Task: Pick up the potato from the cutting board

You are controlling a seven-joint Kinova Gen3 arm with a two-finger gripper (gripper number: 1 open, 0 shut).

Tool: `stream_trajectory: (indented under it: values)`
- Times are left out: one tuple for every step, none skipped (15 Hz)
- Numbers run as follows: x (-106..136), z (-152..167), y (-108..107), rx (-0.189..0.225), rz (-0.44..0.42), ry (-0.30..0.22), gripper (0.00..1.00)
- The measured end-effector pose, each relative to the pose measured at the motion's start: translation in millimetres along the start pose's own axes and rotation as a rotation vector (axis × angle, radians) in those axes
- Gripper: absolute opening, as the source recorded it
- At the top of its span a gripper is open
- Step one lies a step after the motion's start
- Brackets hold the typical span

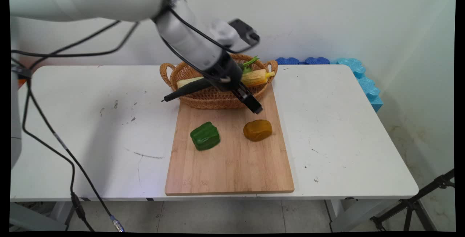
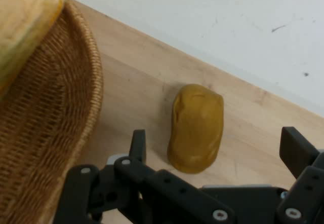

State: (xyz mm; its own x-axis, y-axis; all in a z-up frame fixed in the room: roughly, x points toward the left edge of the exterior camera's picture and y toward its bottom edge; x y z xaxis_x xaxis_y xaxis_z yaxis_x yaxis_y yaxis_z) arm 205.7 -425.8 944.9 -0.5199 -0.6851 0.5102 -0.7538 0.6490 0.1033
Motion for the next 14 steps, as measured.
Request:
stream_trajectory:
  values:
    - [3, 14, 2, 0.002, -0.002, -0.018, 1.00]
    - [6, 27, 4, 0.005, -0.004, -0.036, 1.00]
    - [8, 37, 5, 0.007, -0.007, -0.050, 1.00]
    - [10, 48, 7, 0.007, -0.006, -0.067, 1.00]
    - [11, 58, 9, 0.008, -0.001, -0.083, 1.00]
    - [12, 66, 10, 0.009, 0.003, -0.096, 1.00]
    - [13, 74, 11, 0.011, 0.009, -0.109, 1.00]
    - [13, 82, 12, 0.012, 0.014, -0.122, 1.00]
    - [14, 88, 13, 0.013, 0.019, -0.132, 1.00]
    - [14, 93, 15, 0.014, 0.024, -0.141, 1.00]
    - [15, 98, 16, 0.017, 0.030, -0.149, 1.00]
    - [15, 102, 16, 0.019, 0.035, -0.155, 1.00]
    - [15, 106, 17, 0.021, 0.040, -0.161, 1.00]
    - [15, 110, 18, 0.023, 0.044, -0.166, 1.00]
